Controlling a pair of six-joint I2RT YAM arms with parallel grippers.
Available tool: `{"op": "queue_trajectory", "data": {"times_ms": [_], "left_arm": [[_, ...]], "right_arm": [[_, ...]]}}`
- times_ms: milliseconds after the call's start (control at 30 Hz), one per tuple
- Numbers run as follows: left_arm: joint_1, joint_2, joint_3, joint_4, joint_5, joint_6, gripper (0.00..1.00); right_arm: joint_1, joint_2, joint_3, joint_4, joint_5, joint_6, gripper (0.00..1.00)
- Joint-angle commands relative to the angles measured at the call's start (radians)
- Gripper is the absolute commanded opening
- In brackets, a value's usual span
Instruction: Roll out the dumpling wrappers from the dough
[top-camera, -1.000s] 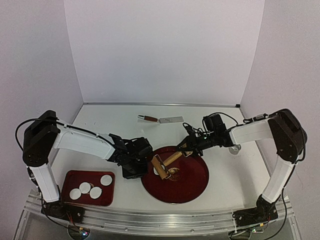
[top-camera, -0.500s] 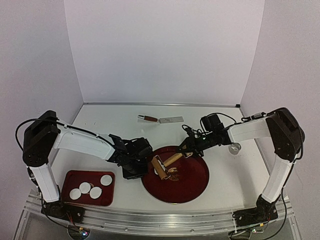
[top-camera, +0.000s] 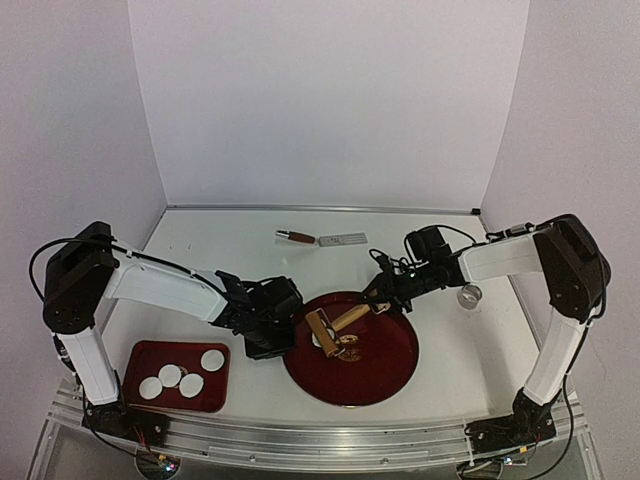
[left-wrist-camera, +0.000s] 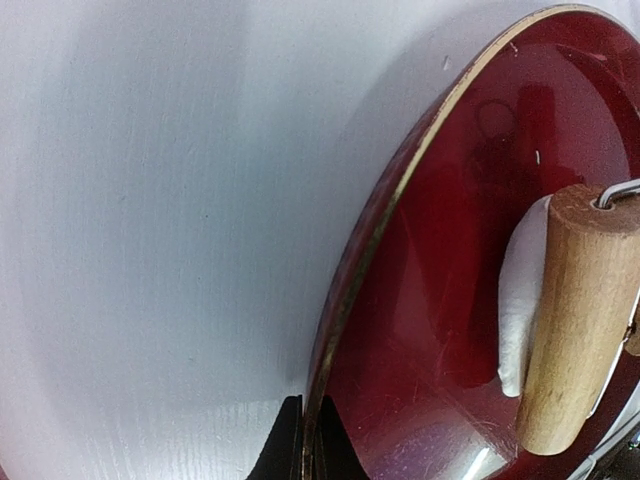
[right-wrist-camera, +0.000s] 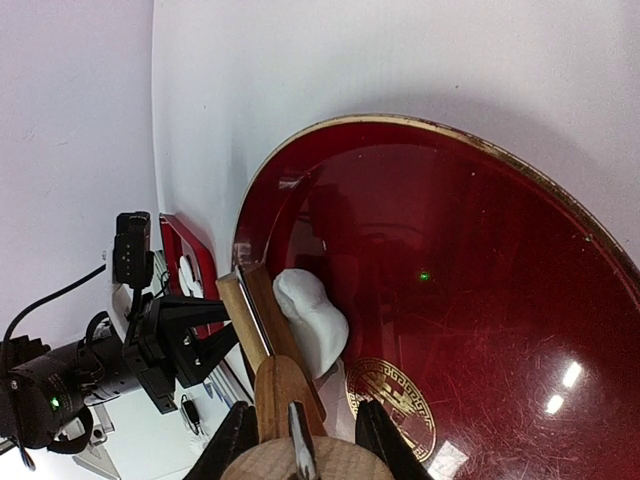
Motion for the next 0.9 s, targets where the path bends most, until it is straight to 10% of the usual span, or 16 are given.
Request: {"op": "queue_trajectory", "data": {"times_ms": [0, 867], "left_arm": [[0.002, -0.038, -0.03, -0.053, -0.014, -0.038, 0.0], [0.002, -0.031, -0.023, -0.052, -0.016, -0.035, 0.0]], "right_arm": [[-0.022, 0.038, 0.001, -0.102, 0.132, -0.017, 0.0], [-0.059, 0.083, 0.023, -0.258, 0.257, -0.073, 0.0]]}}
